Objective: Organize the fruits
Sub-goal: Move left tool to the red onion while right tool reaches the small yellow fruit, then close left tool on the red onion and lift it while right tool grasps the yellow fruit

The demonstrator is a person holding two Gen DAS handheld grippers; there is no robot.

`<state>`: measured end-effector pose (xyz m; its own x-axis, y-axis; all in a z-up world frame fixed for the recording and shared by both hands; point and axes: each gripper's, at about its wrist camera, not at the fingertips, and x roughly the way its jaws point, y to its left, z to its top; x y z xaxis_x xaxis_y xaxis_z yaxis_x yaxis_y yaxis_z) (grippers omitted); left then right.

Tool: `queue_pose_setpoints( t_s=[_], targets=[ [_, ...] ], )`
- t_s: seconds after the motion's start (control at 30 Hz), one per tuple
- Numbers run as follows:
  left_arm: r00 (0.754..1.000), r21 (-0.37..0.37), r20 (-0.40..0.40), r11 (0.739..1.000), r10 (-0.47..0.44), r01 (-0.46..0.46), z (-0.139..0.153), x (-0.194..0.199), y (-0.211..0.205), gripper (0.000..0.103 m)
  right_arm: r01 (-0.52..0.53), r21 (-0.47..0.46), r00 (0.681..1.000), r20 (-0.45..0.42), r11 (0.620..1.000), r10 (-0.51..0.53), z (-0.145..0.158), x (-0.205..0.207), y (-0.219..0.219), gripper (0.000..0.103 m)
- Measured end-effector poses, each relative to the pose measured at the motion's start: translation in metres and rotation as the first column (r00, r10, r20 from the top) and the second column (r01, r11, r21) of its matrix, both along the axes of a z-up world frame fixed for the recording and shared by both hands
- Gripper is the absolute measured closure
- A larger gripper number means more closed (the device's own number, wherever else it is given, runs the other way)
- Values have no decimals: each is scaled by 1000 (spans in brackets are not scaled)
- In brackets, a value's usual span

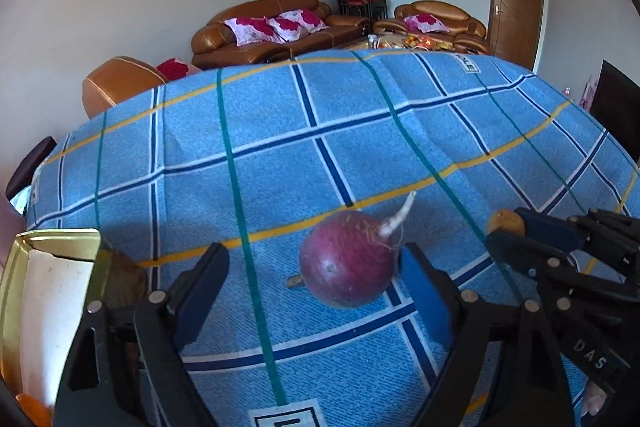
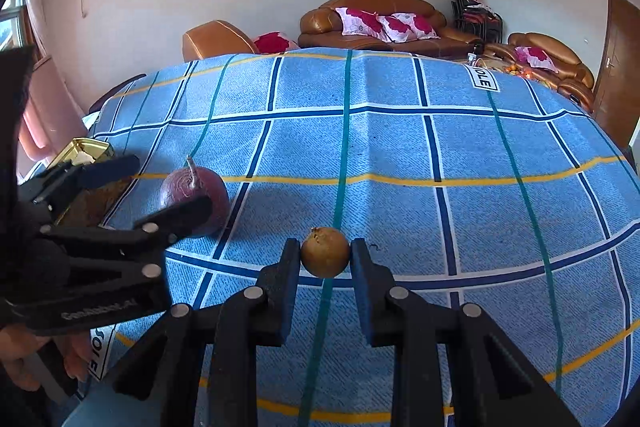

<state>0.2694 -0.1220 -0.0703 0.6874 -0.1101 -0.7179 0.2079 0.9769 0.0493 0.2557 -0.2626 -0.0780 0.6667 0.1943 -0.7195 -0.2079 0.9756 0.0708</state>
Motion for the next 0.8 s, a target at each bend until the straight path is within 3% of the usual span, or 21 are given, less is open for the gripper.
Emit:
queue_pose_setpoints(
  t_s=[0.1,0.17,0.23,0.53,0.8],
  targets=[
    [1000,-41,-29,999,-5,4,-3,5,4,21,-14,-25,1000,7,1000,14,1,-1,6,76],
    [999,-45,-17,999,-28,27,-2,4,2,29,-11,-24,1000,11,1000,12,1,-2,4,76],
    [997,-56,-23,996,-71,69,-2,3,-3,51,-9,-12,1000,15,1000,9,2,-2,1,76],
    [998,-108,-15,992,-69,67,1,-6,10,52,-38,-37,995,89,999,42,10,-15,6,76],
    [996,-109,64,992,-59,65,11,-27,17,52,-63,-46,982,176,997,70,20,-28,10,76]
  ],
)
